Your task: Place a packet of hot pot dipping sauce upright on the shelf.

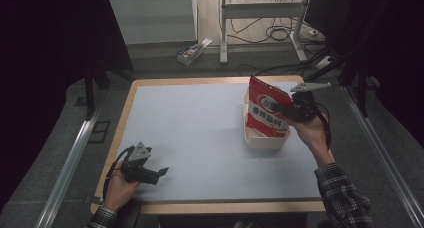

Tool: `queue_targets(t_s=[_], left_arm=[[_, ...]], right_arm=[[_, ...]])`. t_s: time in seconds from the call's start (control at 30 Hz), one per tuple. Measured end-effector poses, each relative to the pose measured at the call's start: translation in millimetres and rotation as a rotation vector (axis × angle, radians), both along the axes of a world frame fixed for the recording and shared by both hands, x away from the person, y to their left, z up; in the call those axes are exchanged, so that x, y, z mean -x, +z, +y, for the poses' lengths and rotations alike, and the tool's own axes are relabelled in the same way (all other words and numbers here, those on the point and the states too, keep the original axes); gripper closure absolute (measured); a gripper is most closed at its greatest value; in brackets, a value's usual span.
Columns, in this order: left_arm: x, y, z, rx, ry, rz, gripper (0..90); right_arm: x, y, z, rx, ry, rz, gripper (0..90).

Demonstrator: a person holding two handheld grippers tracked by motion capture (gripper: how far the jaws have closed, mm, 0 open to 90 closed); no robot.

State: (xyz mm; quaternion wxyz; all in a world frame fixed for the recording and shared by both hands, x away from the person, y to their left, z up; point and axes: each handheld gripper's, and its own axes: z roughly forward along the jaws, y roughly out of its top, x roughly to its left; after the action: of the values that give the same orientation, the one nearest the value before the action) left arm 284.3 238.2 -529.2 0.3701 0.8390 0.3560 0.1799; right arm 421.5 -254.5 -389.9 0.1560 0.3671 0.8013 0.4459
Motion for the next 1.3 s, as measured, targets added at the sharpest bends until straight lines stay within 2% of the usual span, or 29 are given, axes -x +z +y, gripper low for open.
queue_targets(t_s=[0.2,0.3,0.47,0.7,0.93,1.2,1.3], left_arm=[[-0.2,-0.3,-0.4,-0.005,-0.002,0.002,3.2],[-0.2,-0.5,-0.6,-0.008,-0.001,0.002,3.2],[-0.4,-0.7,-0.3,-0.009,0.002,0.003,3.3],[-0.3,-0.8,-0.6,-0.013,0.000,0.003,3.4],[-0.1,-0.8,-0.7,-0.013,0.000,0.002,3.4],[0.1,-0.3,-0.2,-0.006,0.000,0.000,3.3],[0.2,-0.2,-0.3,-0.004,-0.001,-0.001,3.3]], right_arm=[[-0.9,-3.2,-5.0,0.067,-0.036,-0.038,87.6],[-2.9,-6.2,-7.2,0.102,-0.057,-0.043,86.5],[-4.7,-8.0,-8.1,0.103,-0.065,-0.038,80.9],[-0.6,1.2,-4.5,0.095,-0.066,-0.061,56.5],[1.0,3.9,-7.1,0.081,-0.078,-0.047,33.8],[4.8,0.1,-10.8,0.070,-0.065,-0.071,16.8],[6.7,-1.3,-12.9,0.054,-0.058,-0.058,13.6]])
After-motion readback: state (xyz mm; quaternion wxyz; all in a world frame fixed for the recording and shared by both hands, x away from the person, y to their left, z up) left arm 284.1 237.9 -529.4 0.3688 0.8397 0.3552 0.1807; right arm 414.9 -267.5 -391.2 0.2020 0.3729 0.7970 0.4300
